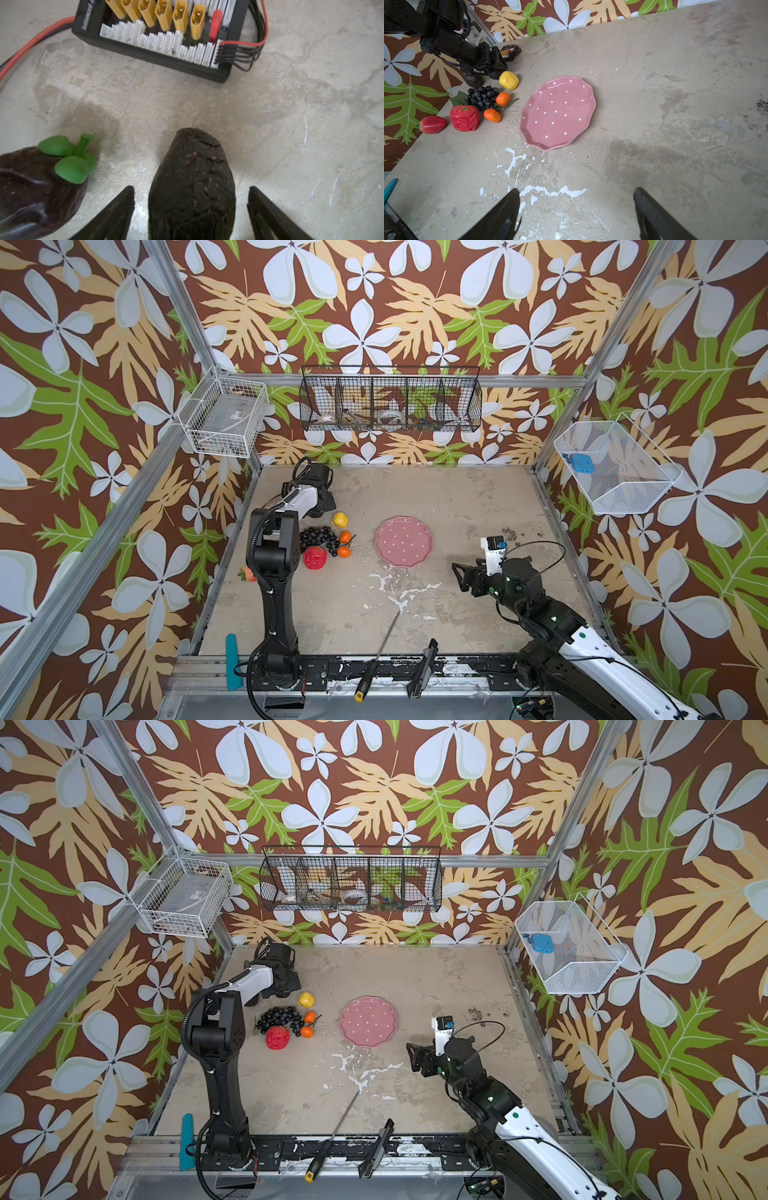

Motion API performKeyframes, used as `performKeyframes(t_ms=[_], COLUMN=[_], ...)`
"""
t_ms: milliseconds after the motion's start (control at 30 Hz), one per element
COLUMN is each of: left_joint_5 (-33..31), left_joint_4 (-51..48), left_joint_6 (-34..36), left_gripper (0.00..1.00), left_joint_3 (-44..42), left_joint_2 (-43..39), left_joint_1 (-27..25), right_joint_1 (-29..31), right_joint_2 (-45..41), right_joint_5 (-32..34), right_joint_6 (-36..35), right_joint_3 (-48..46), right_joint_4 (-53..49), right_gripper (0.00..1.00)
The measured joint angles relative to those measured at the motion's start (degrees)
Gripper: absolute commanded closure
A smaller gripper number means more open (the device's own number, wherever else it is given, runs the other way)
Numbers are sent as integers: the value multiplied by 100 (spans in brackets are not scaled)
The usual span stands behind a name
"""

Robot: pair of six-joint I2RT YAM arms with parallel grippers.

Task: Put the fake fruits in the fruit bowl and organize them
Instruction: 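Grasp the dark avocado with the left gripper while the right gripper withdraws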

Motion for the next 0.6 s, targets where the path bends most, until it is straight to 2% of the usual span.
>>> performKeyframes(t_ms=[233, 600], left_joint_5=[236, 282], left_joint_4=[-11, 44], left_joint_6=[-22, -61], left_gripper=[26, 45], left_joint_3=[28, -122], left_joint_2=[118, 17], left_joint_1=[59, 81], right_joint_1=[0, 0], right_joint_2=[20, 22], right_joint_5=[20, 131], right_joint_6=[0, 0], right_joint_3=[0, 0], right_joint_4=[-2, -4], right_gripper=[14, 14])
